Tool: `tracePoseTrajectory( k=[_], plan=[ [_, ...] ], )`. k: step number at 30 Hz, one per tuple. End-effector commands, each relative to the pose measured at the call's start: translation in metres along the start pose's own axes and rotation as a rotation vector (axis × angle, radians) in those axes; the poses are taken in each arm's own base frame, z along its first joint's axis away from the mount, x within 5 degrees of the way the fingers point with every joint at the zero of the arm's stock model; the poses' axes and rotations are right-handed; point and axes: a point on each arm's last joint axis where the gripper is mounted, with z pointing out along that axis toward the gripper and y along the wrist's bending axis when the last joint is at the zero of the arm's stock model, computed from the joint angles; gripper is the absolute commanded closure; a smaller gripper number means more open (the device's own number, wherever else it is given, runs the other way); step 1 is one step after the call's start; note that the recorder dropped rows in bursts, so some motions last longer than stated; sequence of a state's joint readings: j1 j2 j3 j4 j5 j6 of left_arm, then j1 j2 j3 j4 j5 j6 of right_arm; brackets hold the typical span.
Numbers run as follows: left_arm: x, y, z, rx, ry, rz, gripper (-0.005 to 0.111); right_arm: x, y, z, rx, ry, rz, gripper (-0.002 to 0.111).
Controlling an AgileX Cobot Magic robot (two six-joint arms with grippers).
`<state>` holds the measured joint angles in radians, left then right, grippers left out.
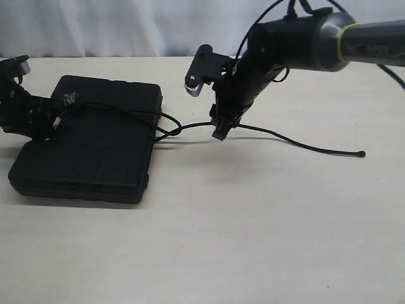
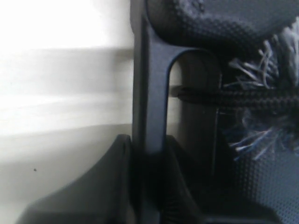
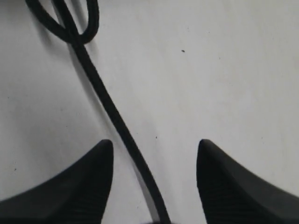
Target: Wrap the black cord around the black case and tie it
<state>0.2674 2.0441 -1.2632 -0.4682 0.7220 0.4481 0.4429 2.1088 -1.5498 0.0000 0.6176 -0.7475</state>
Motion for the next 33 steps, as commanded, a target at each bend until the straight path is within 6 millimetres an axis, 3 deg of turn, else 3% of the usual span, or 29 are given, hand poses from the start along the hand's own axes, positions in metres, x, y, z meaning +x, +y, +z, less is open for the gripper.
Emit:
tracePoseTrajectory(
  k=[1,8,10,13,17,24,33],
  plan=[
    [-0.003,-0.002,-0.009,0.013,-0.028,-0.018,0.107,-0.013,0.002,0.018,-0.009,0.033,-0.085,0.057],
    [-0.003,-0.001,-0.009,0.006,-0.034,-0.014,0.107,-0.019,0.001,0.036,0.016,0.022,-0.120,0.058],
    [-0.004,-0.001,-0.009,0.004,-0.038,-0.014,0.107,-0.018,0.001,0.037,0.022,0.030,-0.130,0.069],
    [-0.004,0.000,-0.008,0.001,-0.040,-0.015,0.107,-0.019,0.001,0.034,0.012,0.025,-0.095,0.103],
    [-0.004,0.000,-0.006,-0.001,-0.037,-0.015,0.107,-0.015,-0.006,0.019,-0.011,0.032,-0.015,0.104],
    [-0.004,0.000,-0.006,-0.001,-0.037,-0.015,0.107,0.026,-0.038,-0.017,0.006,0.024,0.266,0.104],
    [-0.003,-0.001,-0.006,0.009,-0.026,-0.023,0.107,0.096,-0.053,-0.022,0.072,0.059,0.574,0.104]
  ],
)
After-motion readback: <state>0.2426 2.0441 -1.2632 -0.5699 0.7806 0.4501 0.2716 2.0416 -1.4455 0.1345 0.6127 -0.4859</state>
